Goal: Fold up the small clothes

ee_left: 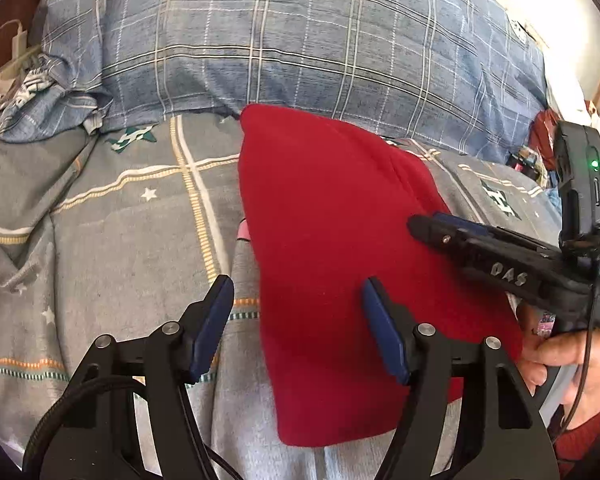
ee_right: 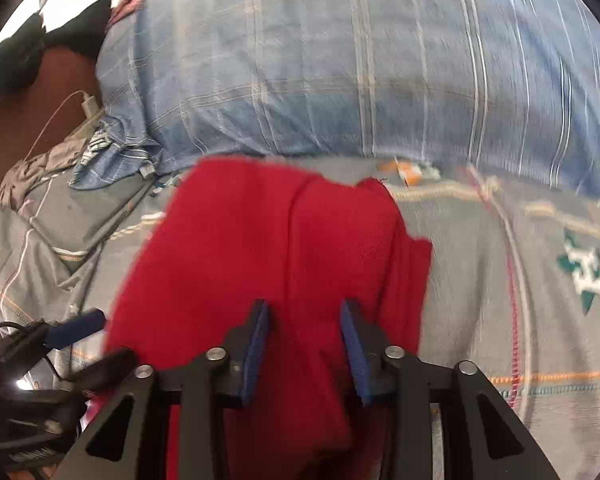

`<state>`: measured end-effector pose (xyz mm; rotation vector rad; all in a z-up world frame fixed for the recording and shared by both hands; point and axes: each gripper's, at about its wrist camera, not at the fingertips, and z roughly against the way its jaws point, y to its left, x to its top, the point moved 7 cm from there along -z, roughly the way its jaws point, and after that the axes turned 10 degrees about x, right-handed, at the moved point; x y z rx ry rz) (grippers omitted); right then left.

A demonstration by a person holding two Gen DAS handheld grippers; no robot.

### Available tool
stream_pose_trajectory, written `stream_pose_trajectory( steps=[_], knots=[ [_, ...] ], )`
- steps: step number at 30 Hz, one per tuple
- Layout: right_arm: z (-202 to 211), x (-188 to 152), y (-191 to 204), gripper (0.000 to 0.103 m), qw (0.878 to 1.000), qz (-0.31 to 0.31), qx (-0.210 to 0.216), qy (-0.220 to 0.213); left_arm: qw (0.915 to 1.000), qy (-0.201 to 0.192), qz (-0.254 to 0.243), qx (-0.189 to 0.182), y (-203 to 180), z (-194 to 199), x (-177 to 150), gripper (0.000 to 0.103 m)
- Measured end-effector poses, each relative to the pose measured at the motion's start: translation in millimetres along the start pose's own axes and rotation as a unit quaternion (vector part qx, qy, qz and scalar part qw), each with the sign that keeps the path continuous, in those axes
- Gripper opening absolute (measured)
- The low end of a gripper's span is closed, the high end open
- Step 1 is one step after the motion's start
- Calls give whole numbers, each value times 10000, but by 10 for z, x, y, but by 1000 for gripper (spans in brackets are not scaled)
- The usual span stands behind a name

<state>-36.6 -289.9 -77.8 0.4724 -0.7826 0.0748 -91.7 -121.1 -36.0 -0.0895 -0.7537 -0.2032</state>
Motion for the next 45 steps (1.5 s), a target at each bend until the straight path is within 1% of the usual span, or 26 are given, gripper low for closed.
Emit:
stream_pose_trajectory(
  steps=[1, 2, 6, 8, 10, 13, 16, 17, 19, 22, 25, 27, 29, 31, 33, 37, 40, 45],
  knots=[
    [27, -20, -58, 34, 9996, -139, 202, -147, 10000, -29, -28, 30, 7, 1, 0, 67],
    [44, -29, -69, 34, 9994, -168, 249, -175, 9999, -68, -52, 63, -5, -2, 5, 67],
    [140, -54, 69, 35, 9999, 19, -27, -121, 9998, -121, -51, 155, -9, 11, 11, 67],
    [244, -94, 108, 36, 9999, -31, -15, -164, 9997, -143, -27, 198, -9, 30, 3, 67],
    [374, -176, 196, 36, 9996, -65, 123, -237, 9996, -172, -23, 244, -3, 54, -8, 67],
    [469, -309, 280, 36, 9995, 71, 46, -296, 9994, -180, -10, 286, -6, 99, -31, 67],
    [374, -534, 238, 36, 9996, 81, -252, -65, 9994, -161, 63, 295, -7, 148, -64, 67],
    [358, -580, 218, 36, 9996, 53, -272, -34, 9994, -159, 62, 311, -12, 161, -71, 67],
    [361, -627, 218, 36, 9996, 13, -284, -77, 9991, -193, -7, 377, -18, 217, -90, 67],
    [484, -609, 272, 38, 9995, 5, -277, -170, 9981, -301, -99, 530, -1, 309, -101, 67],
    [631, -564, 333, 49, 9985, 98, -413, -336, 9970, -414, -48, 655, 41, 400, -93, 67],
    [731, -542, 379, 49, 9972, 187, -569, -451, 9969, -453, 3, 645, 54, 457, -90, 67],
    [790, -535, 413, 53, 9964, 185, -635, -523, 9968, -485, 46, 628, 61, 505, -91, 67],
    [837, -533, 427, 65, 9958, 93, -678, -605, 9962, -552, 47, 665, 66, 561, -94, 67],
    [867, -522, 458, 69, 9955, 73, -659, -681, 9958, -595, 7, 701, 70, 601, -100, 67],
    [896, -494, 516, 74, 9945, 86, -756, -724, 9954, -659, -13, 692, 70, 666, -117, 67],
    [907, -479, 558, 77, 9944, 89, -737, -755, 9952, -688, 16, 695, 80, 700, -112, 67],
    [914, -455, 610, 77, 9942, 123, -748, -770, 9950, -742, 95, 662, 116, 749, -86, 67]
  ],
)
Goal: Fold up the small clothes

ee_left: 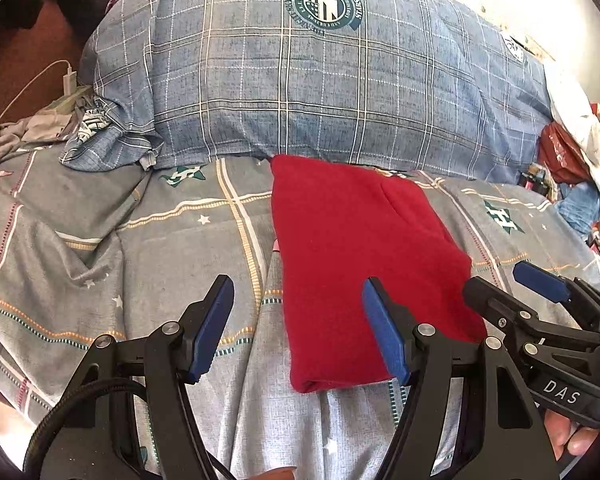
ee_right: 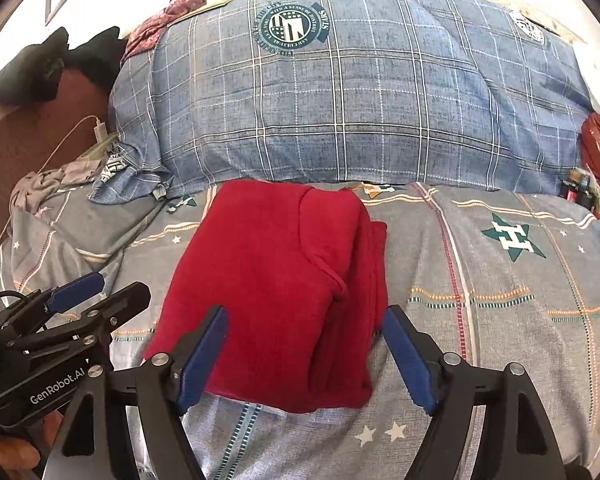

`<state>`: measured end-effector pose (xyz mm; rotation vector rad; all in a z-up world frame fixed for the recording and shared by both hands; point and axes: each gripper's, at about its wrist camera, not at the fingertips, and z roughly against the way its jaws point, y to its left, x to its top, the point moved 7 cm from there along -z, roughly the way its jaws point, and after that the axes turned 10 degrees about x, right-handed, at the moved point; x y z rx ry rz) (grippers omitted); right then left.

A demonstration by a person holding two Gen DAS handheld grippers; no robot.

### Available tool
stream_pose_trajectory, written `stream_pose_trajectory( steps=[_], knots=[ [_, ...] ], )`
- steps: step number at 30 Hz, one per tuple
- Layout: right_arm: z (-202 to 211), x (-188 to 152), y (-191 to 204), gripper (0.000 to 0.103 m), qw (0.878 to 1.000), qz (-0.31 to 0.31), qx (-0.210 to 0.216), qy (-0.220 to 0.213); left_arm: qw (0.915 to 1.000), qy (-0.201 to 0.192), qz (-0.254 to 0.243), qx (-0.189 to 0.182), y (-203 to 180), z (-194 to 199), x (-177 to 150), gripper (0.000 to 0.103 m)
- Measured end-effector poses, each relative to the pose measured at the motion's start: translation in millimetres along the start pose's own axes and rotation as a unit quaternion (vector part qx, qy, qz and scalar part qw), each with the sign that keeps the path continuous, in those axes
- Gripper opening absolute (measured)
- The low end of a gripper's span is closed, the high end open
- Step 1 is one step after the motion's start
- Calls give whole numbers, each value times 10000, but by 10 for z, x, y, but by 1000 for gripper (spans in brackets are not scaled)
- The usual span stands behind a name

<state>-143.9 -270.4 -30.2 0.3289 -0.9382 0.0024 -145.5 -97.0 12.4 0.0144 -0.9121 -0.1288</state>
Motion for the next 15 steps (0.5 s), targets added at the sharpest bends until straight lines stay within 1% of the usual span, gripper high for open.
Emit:
stream_pose_trajectory(
  steps=[5, 15],
  knots=[
    [-26, 18, 21, 80, 10000, -20, -24, 18, 10000, -20, 16, 9, 14, 7, 9, 67],
    [-93, 21, 89, 81, 10000, -27, 19, 82, 10000, 23, 81, 21, 63, -63, 23, 67]
  ],
)
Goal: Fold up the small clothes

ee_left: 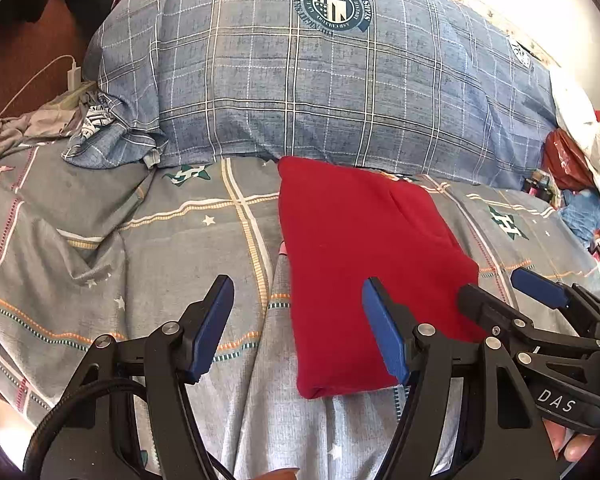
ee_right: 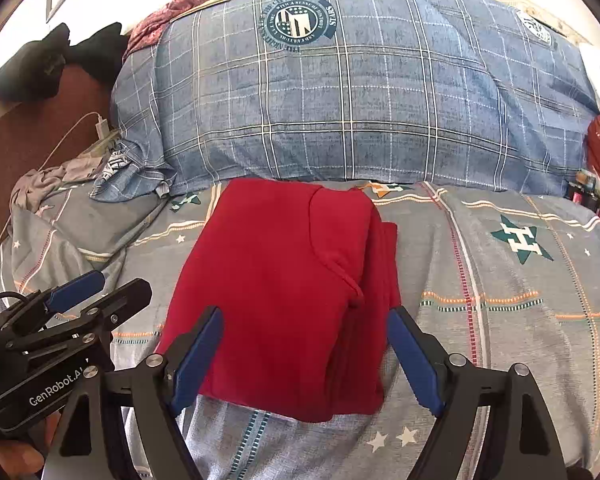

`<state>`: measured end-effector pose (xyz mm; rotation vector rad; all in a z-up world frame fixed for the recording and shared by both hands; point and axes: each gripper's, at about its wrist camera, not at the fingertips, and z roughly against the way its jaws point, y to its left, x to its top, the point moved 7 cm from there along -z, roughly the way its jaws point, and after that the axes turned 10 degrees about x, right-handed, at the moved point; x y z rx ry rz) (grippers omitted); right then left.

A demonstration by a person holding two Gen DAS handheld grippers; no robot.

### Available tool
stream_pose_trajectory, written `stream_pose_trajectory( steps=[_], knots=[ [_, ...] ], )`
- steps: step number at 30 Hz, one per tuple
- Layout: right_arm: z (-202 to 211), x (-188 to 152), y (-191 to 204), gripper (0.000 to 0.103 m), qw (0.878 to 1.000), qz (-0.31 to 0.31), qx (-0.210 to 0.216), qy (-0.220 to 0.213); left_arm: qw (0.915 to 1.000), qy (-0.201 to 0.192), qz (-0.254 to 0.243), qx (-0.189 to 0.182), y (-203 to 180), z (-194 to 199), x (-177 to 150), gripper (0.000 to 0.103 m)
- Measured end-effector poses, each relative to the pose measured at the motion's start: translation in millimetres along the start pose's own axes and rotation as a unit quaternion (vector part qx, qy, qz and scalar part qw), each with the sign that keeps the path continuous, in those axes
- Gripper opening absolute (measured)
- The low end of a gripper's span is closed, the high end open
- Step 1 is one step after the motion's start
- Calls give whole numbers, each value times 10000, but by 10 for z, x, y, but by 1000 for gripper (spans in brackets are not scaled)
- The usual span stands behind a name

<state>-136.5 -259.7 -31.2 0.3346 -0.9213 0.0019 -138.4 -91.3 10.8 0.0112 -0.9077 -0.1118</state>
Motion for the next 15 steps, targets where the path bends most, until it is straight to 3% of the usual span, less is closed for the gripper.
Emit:
stream_pose_trajectory(
  steps=[15],
  knots=[
    [-156, -45, 34, 82, 9998, -139, 15, 172, 10000, 90, 0, 10, 12, -130, -15, 67]
  ],
)
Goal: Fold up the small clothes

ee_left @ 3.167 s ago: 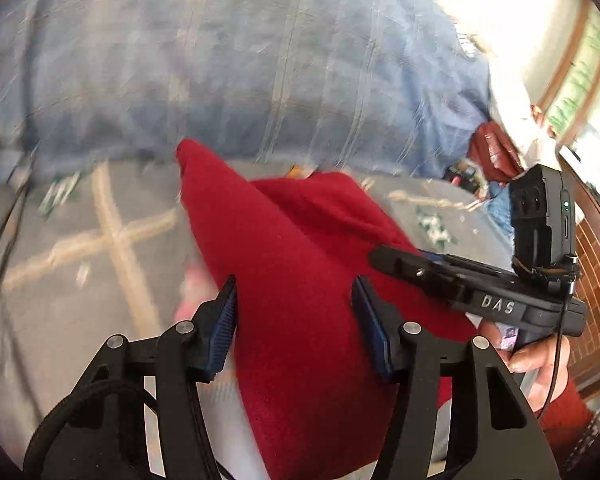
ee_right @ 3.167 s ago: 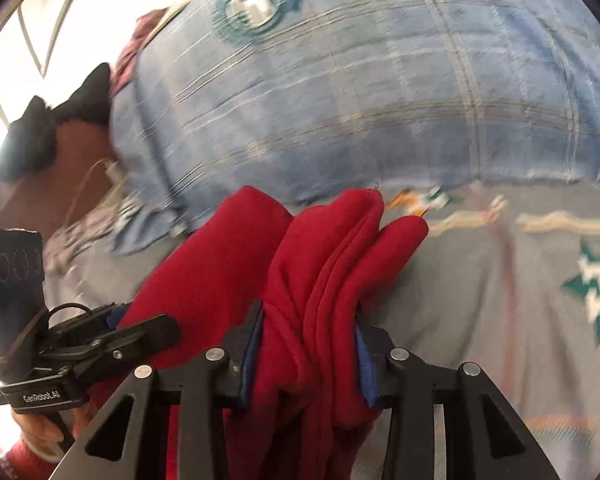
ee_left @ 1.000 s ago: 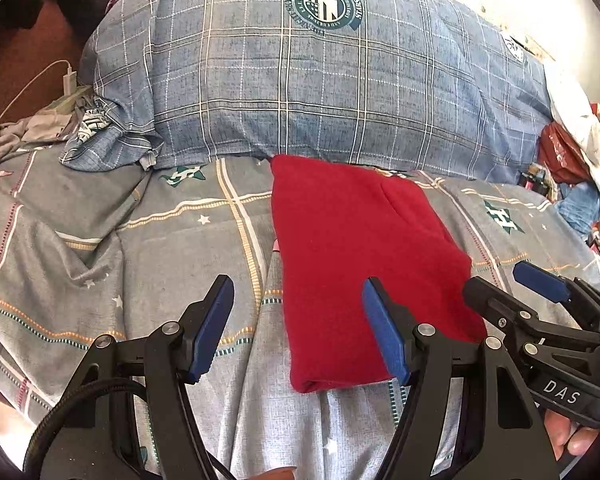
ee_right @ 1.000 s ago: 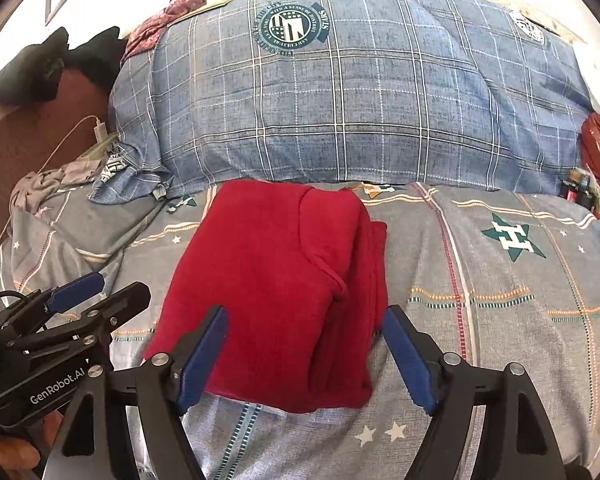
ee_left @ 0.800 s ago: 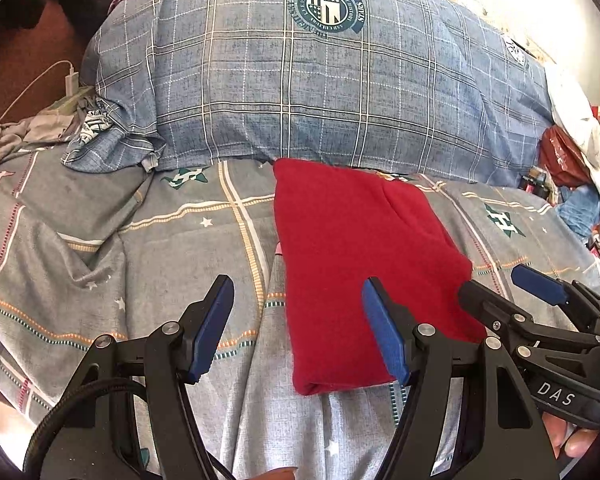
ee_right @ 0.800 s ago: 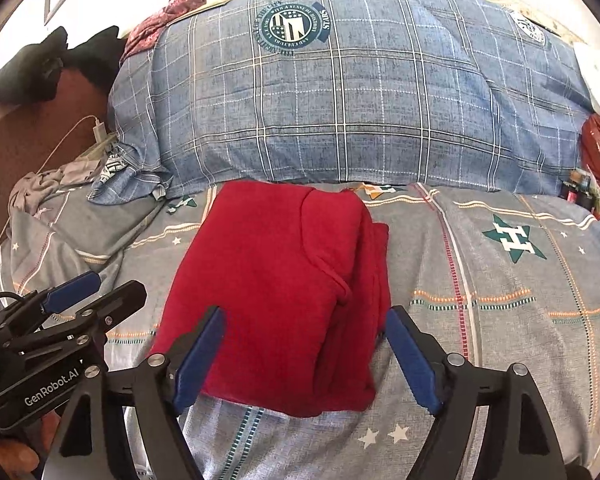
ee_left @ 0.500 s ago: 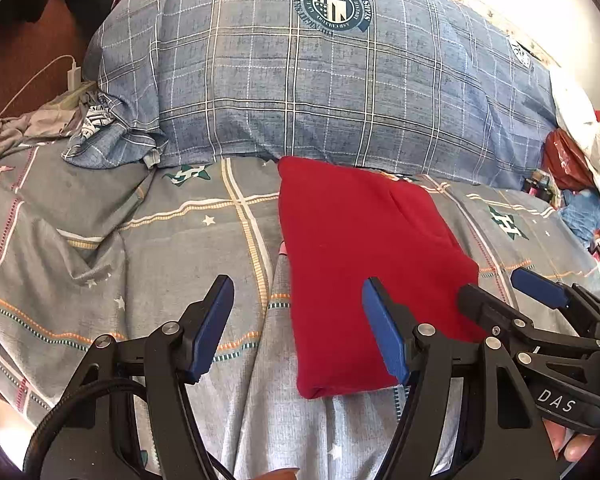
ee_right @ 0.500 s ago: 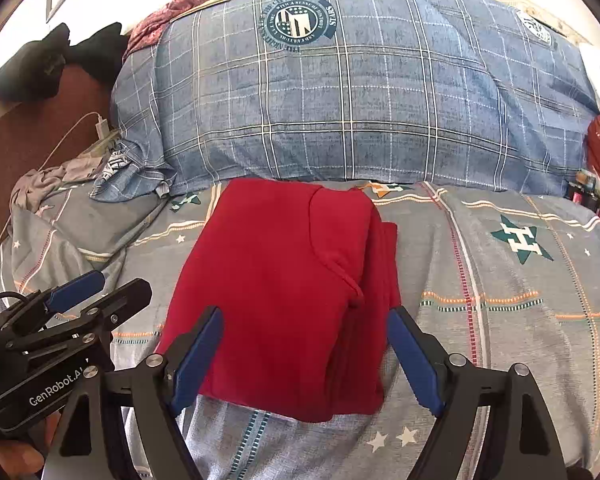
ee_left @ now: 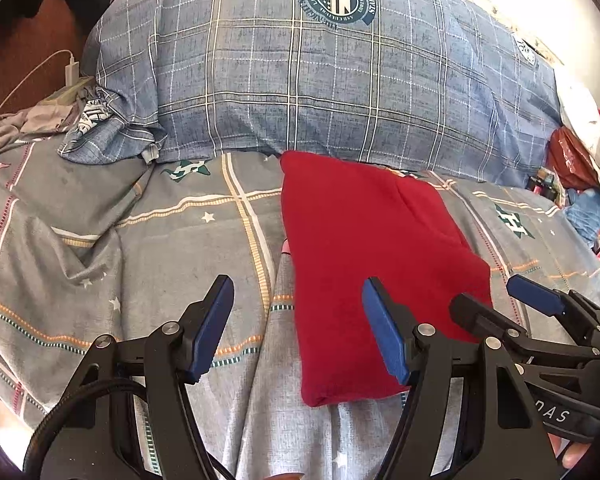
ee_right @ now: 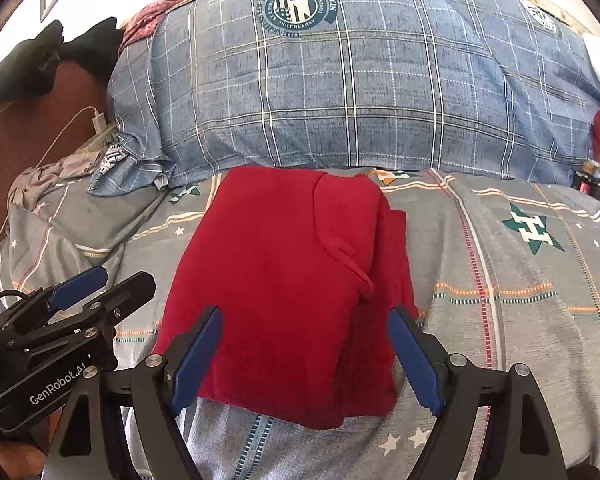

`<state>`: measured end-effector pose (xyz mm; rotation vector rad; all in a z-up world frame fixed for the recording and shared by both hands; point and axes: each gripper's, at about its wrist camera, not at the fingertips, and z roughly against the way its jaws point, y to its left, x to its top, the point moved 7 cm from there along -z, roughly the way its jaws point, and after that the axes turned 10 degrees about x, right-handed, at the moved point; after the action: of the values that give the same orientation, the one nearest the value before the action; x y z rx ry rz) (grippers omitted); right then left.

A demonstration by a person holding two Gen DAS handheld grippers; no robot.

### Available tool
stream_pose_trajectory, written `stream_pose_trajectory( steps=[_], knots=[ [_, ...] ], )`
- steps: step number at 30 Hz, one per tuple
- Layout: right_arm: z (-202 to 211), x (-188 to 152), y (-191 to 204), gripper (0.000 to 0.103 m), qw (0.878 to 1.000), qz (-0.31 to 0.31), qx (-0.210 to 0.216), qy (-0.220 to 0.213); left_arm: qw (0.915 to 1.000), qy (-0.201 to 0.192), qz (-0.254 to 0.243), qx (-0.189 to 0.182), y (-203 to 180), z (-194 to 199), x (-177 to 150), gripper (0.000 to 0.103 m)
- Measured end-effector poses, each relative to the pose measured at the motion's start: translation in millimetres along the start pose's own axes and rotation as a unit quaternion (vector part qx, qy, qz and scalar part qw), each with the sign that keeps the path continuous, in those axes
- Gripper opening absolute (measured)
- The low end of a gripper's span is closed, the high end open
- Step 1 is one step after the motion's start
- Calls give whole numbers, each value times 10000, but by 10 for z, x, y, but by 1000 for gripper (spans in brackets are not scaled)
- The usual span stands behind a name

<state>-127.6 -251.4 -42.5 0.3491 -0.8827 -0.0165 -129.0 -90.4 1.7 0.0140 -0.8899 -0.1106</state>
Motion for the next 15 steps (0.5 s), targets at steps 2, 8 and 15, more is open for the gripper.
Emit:
stream_pose_trajectory(
  steps=[2, 8, 15],
  knots=[
    [-23, -5, 5, 82, 10000, -12, 12, 29, 10000, 23, 8, 8, 4, -18, -2, 67],
    [-68, 1, 47, 82, 10000, -23, -12, 52, 10000, 47, 40, 32, 25, -55, 7, 67],
    [-111, -11, 61, 82, 9999, -33, 11, 101, 10000, 34, 5, 41, 2, -64, 17, 67]
  ],
)
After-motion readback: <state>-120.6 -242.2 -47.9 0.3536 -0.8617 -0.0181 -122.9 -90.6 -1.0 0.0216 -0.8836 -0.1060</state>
